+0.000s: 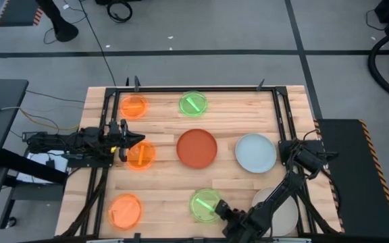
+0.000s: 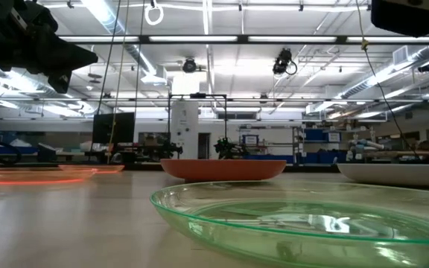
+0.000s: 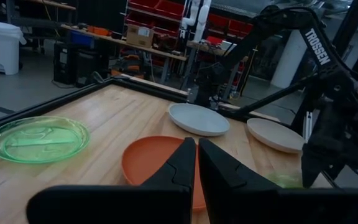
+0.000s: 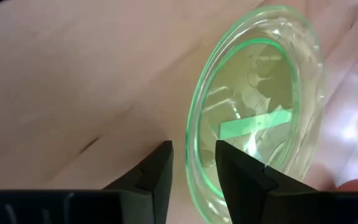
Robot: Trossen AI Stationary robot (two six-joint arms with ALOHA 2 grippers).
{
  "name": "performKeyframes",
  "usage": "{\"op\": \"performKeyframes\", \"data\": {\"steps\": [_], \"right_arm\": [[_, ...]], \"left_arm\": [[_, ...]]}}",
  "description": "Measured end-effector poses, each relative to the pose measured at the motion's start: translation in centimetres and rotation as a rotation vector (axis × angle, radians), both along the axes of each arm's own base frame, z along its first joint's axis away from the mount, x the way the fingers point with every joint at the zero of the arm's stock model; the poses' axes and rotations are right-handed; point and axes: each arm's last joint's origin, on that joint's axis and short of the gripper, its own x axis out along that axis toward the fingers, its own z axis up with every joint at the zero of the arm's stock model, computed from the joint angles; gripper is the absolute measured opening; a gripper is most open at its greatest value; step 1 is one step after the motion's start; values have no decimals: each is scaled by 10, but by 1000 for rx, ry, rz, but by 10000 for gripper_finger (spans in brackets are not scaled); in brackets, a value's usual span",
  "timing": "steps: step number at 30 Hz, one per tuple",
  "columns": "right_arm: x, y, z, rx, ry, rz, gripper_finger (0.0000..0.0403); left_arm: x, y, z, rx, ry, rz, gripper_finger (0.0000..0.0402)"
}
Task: Stack plastic plates
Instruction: Stack the bottom green plate on top of the other green plates
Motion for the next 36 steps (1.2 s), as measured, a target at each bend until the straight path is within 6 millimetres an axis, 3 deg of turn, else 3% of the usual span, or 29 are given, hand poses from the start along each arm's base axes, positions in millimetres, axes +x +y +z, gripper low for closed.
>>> {"op": "performKeyframes", "data": {"steps": [12,28,31,36], "right_arm": [[20,-16,-1,3,27,15,119],[26,-17,-2,35,30,16,8],[30,-13,6,30,38,18,9],[40,-9,40,-37,35,17,7]], "left_arm": [[0,0,0,0,0,0,27],[0,0,0,0,0,0,27],[0,0,0,0,0,0,27],[0,0,0,0,0,0,27]]}}
